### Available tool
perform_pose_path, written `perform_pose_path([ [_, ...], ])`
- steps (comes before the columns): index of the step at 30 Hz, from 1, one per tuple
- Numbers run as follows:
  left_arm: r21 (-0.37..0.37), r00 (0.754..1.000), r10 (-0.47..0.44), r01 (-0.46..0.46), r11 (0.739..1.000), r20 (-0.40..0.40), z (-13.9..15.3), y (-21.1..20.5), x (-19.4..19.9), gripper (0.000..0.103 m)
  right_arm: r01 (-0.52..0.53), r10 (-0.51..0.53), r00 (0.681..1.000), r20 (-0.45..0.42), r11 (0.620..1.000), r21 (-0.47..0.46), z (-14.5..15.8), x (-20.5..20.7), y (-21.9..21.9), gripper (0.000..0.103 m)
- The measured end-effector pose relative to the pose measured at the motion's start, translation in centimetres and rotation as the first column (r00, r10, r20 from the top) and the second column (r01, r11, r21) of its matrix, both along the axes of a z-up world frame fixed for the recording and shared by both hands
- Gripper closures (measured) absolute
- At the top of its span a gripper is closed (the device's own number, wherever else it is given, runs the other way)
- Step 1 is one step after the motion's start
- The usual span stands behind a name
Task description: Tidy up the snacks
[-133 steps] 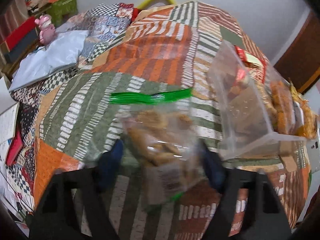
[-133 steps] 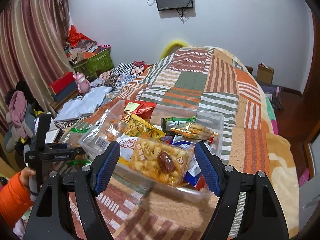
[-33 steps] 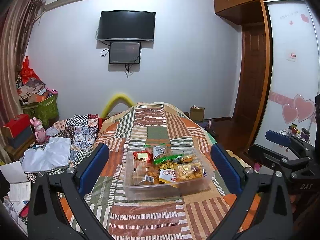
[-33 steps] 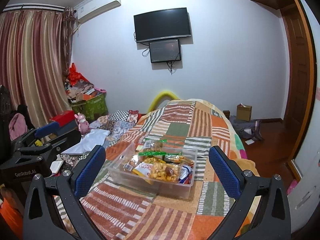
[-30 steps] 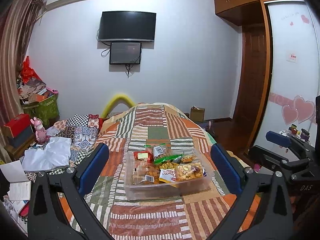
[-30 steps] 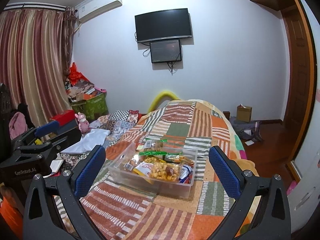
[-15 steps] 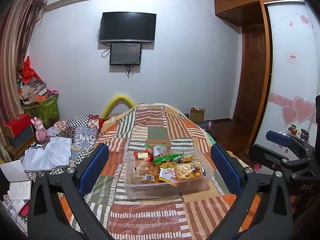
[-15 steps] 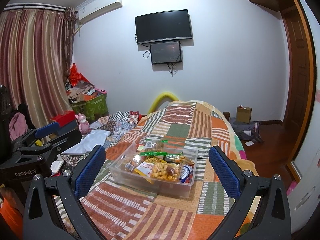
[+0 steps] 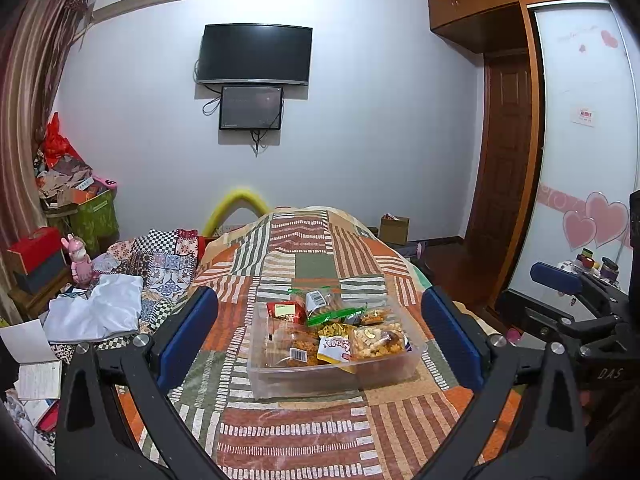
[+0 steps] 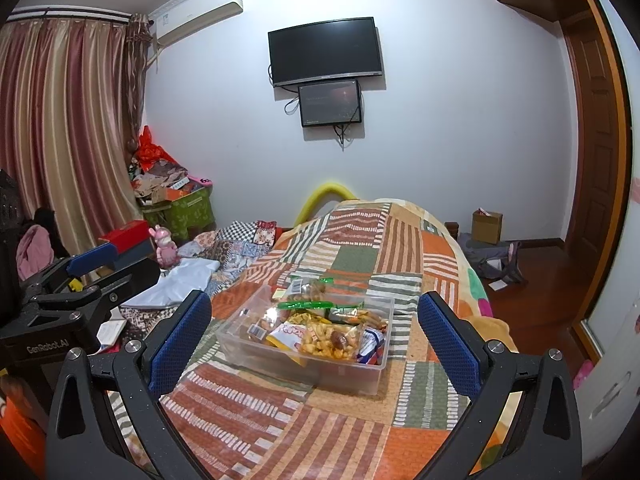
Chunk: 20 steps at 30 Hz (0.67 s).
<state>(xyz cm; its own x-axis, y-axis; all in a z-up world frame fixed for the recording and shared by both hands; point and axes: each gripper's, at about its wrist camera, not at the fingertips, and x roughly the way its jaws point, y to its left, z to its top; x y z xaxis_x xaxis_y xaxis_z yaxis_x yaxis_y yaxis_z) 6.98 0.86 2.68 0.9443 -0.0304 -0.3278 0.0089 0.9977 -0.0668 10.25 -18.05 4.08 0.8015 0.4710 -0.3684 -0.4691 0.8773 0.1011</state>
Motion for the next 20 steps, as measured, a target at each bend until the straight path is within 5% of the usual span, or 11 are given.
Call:
perform_pose_path([
  [20,-0.006,1.0,-0.007,0.007,1.0,-0.021,-0.62,0.02,0.5,0.0,0.002,-0.003,1.0,-0.017,1.0,-0.009,-0.42,0.54,0.1,0.0],
])
